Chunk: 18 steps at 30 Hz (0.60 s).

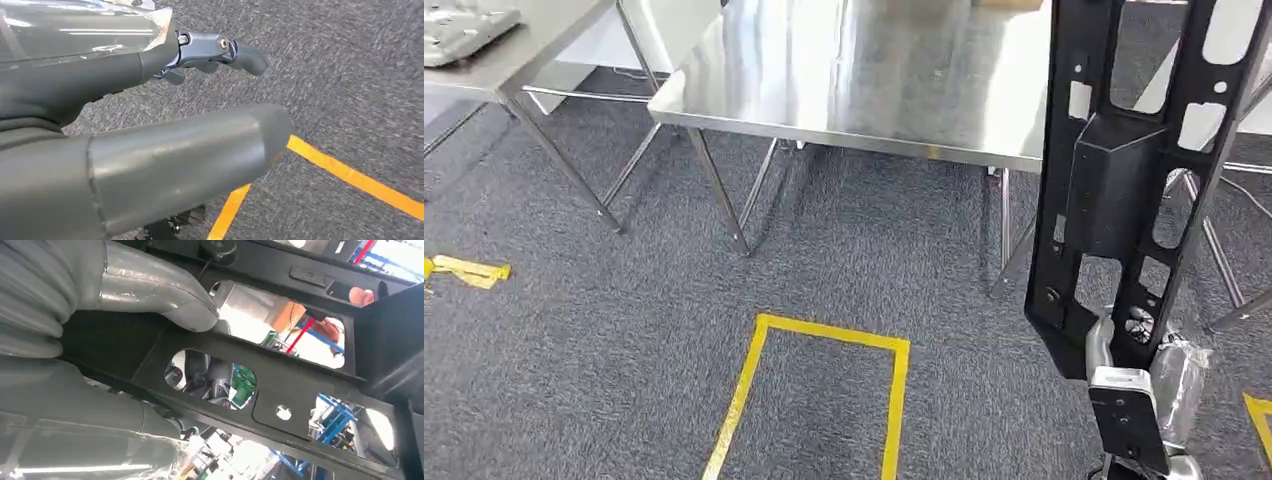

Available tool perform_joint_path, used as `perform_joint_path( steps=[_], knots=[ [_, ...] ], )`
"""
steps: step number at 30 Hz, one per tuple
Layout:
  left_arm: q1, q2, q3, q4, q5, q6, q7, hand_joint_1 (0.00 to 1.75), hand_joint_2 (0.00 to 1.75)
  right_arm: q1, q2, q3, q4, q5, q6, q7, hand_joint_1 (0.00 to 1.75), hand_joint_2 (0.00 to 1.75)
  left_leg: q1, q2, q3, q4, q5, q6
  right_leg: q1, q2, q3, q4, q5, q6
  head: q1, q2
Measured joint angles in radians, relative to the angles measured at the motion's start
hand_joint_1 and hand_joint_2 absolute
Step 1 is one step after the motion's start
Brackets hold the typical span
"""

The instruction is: Take the parts from the cabinet and place them on the table.

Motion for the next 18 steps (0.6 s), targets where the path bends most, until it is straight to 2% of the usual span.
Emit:
perform_joint_path(
  steps=[1,2,3,4,5,6,7,8,10,11,12,13,14,16,17,18],
  knots=[
    [0.001,0.001,0.000,0.000,0.000,0.000,0.000,0.00,0.00,0.000,0.000,0.000,0.000,0.000,0.000,0.000,1.71,1.75,0.006,0.001,-0.045,0.085,-0.036,-0.006,0.000,-0.001,0.000,0.000,-0.001,-0.001,0.000,0.000],
    [0.002,0.001,0.000,0.000,0.000,0.000,0.000,0.00,0.00,0.000,0.000,-0.001,0.000,0.000,0.000,0.000,1.71,1.75,0.012,0.001,-0.089,0.163,-0.060,-0.011,0.000,-0.001,0.000,0.000,-0.001,-0.001,0.000,0.000],
    [0.003,0.001,0.000,0.000,0.000,0.000,0.000,0.00,0.00,0.000,0.000,-0.001,0.000,0.000,0.000,0.000,1.71,1.75,0.019,0.002,-0.112,0.192,-0.054,-0.015,0.000,-0.001,0.000,0.000,-0.004,-0.004,0.000,0.000],
    [0.003,0.001,0.000,0.000,-0.005,-0.001,0.001,0.00,0.00,0.000,0.000,-0.001,0.001,0.000,0.000,0.000,1.71,1.75,0.023,0.003,-0.108,0.169,-0.024,-0.016,-0.002,0.000,0.002,0.000,-0.008,-0.005,0.000,0.000],
    [0.003,0.002,0.000,0.000,-0.015,-0.003,0.004,0.00,0.00,0.000,0.000,-0.002,0.002,0.000,0.000,0.000,1.71,1.75,0.026,0.005,-0.079,0.102,0.024,-0.016,-0.005,0.000,0.008,0.000,-0.013,-0.003,0.000,0.000],
    [0.003,0.002,0.000,0.000,-0.022,-0.004,0.007,0.00,0.00,0.000,0.000,-0.002,0.003,0.000,0.000,0.000,1.71,1.75,0.028,0.007,-0.050,0.043,0.056,-0.017,-0.007,0.000,0.012,0.000,-0.017,0.000,0.000,0.000],
    [0.003,0.003,0.000,0.000,-0.035,-0.010,0.014,0.00,0.00,0.000,0.001,-0.002,0.003,0.000,0.000,0.000,1.71,1.75,0.031,0.013,0.015,-0.080,0.109,-0.016,-0.008,0.000,0.022,-0.001,-0.022,0.009,0.000,0.000],
    [0.002,0.004,0.000,0.000,-0.045,-0.014,0.020,0.00,0.00,0.000,0.001,-0.002,0.003,-0.001,-0.001,0.000,1.71,1.75,0.026,0.020,0.032,-0.117,0.090,-0.017,-0.003,0.000,0.019,-0.001,-0.028,0.017,0.000,0.000],
    [0.001,0.006,0.000,0.000,-0.057,-0.021,0.027,0.00,0.00,0.000,0.001,-0.002,0.003,-0.003,-0.002,0.000,1.71,1.75,0.017,0.017,0.031,-0.123,0.072,-0.003,-0.001,-0.001,0.028,-0.015,-0.036,0.032,0.001,0.000],
    [0.002,0.008,0.000,0.000,-0.064,-0.022,0.031,0.00,0.00,0.001,0.002,-0.003,0.004,-0.003,-0.002,0.000,1.71,1.75,0.018,0.011,0.033,-0.132,0.072,0.005,-0.002,-0.001,0.045,0.008,-0.019,0.048,0.000,0.000],
    [0.002,0.009,0.000,0.000,-0.066,-0.024,0.033,0.00,0.00,0.003,0.002,-0.004,0.005,-0.003,-0.003,-0.001,1.71,1.75,0.017,0.010,0.042,-0.133,0.066,0.017,-0.002,-0.002,0.051,0.000,-0.016,0.060,0.002,0.000],
    [0.004,0.011,0.001,0.000,-0.068,-0.027,0.035,0.00,0.00,0.002,0.003,-0.004,0.006,-0.005,-0.003,0.000,1.71,1.75,0.018,0.006,0.066,-0.137,0.075,0.029,-0.006,-0.004,0.040,0.005,-0.030,0.059,0.002,0.000],
    [0.004,0.012,0.001,0.000,-0.071,-0.034,0.037,0.00,0.00,0.003,0.003,-0.005,0.007,0.000,-0.003,0.000,1.71,1.75,0.018,0.006,0.079,-0.137,0.071,0.035,-0.006,-0.002,0.032,0.040,-0.045,0.052,0.005,0.000],
    [0.004,0.017,0.003,0.000,-0.077,-0.044,0.038,0.00,0.00,0.004,0.005,-0.014,0.008,0.006,-0.001,0.003,1.71,1.75,0.010,0.004,0.089,-0.137,0.061,0.045,-0.001,-0.001,-0.047,0.170,-0.076,0.044,0.008,0.000],
    [0.004,0.018,0.004,0.000,-0.084,-0.048,0.039,0.00,0.00,0.006,0.005,-0.021,0.008,0.015,0.001,0.005,1.71,1.75,0.004,0.002,0.097,-0.137,0.051,0.050,0.004,0.000,-0.113,0.256,-0.104,0.035,0.007,0.000],
    [0.005,0.019,0.007,0.000,-0.086,-0.054,0.040,0.00,0.00,0.008,0.005,-0.024,0.009,0.018,0.001,0.010,1.71,1.75,-0.001,-0.002,0.107,-0.137,0.042,0.053,0.008,0.000,-0.155,0.298,-0.119,0.033,0.008,0.000]
  ],
)
